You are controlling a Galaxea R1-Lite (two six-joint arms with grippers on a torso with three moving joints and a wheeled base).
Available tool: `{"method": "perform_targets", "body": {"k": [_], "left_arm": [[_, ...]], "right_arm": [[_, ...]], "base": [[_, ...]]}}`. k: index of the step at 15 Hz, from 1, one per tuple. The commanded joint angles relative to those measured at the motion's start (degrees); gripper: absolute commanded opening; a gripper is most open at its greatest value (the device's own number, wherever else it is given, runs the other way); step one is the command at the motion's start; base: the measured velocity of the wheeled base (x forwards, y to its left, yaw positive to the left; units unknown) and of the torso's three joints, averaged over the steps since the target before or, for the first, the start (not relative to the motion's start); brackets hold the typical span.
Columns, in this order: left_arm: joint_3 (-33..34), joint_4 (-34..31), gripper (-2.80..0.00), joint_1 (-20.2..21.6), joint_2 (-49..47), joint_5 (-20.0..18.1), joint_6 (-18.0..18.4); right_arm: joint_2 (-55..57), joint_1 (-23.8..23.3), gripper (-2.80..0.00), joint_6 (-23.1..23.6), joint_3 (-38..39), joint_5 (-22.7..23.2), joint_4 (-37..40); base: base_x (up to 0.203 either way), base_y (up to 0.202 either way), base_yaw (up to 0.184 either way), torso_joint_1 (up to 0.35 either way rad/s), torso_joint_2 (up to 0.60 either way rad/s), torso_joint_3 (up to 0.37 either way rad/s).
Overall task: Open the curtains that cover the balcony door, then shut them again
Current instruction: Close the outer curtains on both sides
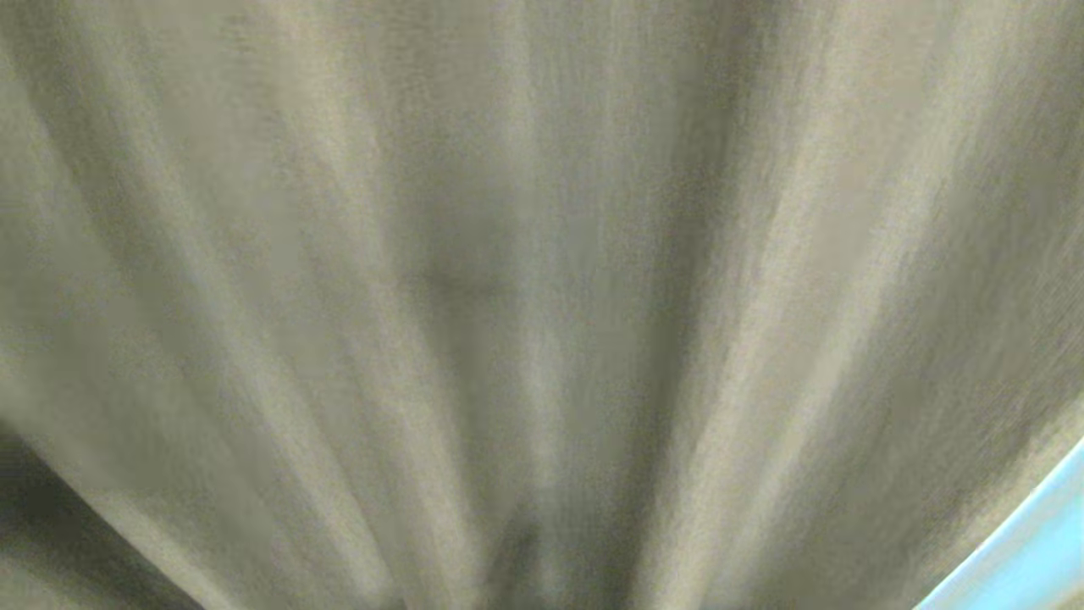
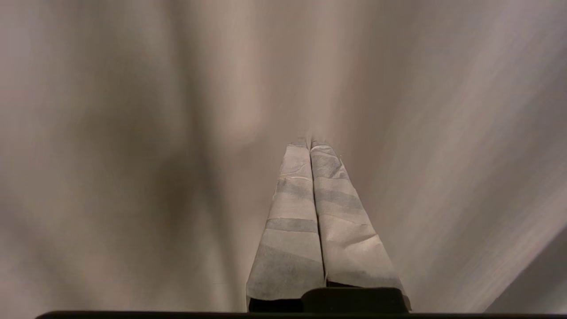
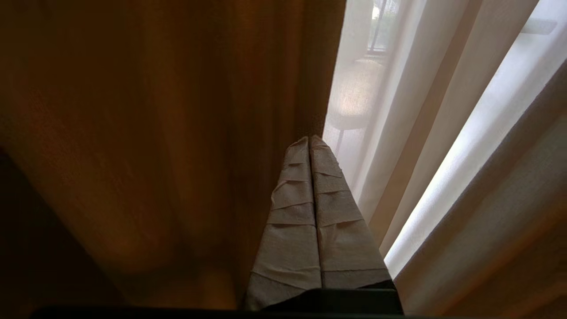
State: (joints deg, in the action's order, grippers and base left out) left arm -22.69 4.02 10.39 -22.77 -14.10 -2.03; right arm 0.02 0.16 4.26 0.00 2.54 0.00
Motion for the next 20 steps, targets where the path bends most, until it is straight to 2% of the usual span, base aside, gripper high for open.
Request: {"method": "perform_targets", "body": {"k": [1,4,7,9,11,13,17,20], "left_arm": [[7.5,0.0,-2.8,0.0,5.6,0.7,1.9],[15.7,1.7,-2.8,0.0,7.0,0.5,8.2],[22.6,6.8,-2.8,-0.1,7.0,1.0,10.3],[22.7,5.8,-2.8,-3.1,6.9,2.5,10.2],[22.7,3.9,-2.8,-7.9,7.0,9.0,10.2],[22.7,-0.8,-2.8,-9.7,11.6,12.5,9.3],[22.7,-3.4,-2.8,-10.2,21.7,13.7,6.8],[22.7,-3.7,-2.8,-10.3,22.7,14.1,5.3]], "right_arm": [[0.0,0.0,-2.8,0.0,0.0,0.0,0.0],[0.0,0.0,-2.8,0.0,0.0,0.0,0.0],[0.0,0.0,-2.8,0.0,0.0,0.0,0.0],[0.0,0.0,-2.8,0.0,0.0,0.0,0.0],[0.0,0.0,-2.8,0.0,0.0,0.0,0.0],[0.0,0.0,-2.8,0.0,0.0,0.0,0.0],[0.0,0.0,-2.8,0.0,0.0,0.0,0.0],[0.0,0.0,-2.8,0.0,0.0,0.0,0.0]], "base": [[0.0,0.0,0.0,0.0,0.0,0.0],[0.0,0.0,0.0,0.0,0.0,0.0],[0.0,0.0,0.0,0.0,0.0,0.0],[0.0,0.0,0.0,0.0,0.0,0.0],[0.0,0.0,0.0,0.0,0.0,0.0],[0.0,0.0,0.0,0.0,0.0,0.0],[0.0,0.0,0.0,0.0,0.0,0.0],[0.0,0.0,0.0,0.0,0.0,0.0]]}}
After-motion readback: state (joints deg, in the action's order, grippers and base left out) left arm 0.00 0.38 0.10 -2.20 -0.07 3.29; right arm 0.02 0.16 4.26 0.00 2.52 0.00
